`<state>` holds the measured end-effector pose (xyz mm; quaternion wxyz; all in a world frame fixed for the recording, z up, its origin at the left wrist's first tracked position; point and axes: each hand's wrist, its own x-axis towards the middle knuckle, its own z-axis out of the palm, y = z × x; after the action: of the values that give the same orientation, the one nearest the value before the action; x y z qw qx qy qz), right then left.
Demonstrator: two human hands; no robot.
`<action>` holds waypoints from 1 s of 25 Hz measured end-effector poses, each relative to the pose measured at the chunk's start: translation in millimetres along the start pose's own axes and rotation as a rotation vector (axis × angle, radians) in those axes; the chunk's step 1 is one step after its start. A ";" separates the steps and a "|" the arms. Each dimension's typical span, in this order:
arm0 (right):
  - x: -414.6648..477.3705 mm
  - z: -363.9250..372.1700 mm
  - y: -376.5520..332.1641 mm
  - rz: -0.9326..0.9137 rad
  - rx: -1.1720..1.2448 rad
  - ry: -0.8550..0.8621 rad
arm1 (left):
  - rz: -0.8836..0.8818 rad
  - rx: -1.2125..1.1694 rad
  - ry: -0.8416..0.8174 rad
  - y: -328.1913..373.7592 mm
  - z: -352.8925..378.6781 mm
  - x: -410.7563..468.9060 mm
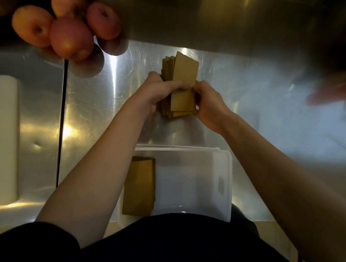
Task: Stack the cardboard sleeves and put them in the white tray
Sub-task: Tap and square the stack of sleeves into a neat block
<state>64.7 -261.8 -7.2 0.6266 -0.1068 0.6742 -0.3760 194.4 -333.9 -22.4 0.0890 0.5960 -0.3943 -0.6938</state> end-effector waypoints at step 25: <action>-52.7 -284.3 54.8 -0.477 0.116 0.087 | 0.475 0.119 -0.174 -47.4 317.4 -63.9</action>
<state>-170.3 -85.3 -21.4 0.4958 -0.2104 0.6335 -0.5556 -56.5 -124.0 -11.8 0.1799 0.4287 -0.5696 -0.6778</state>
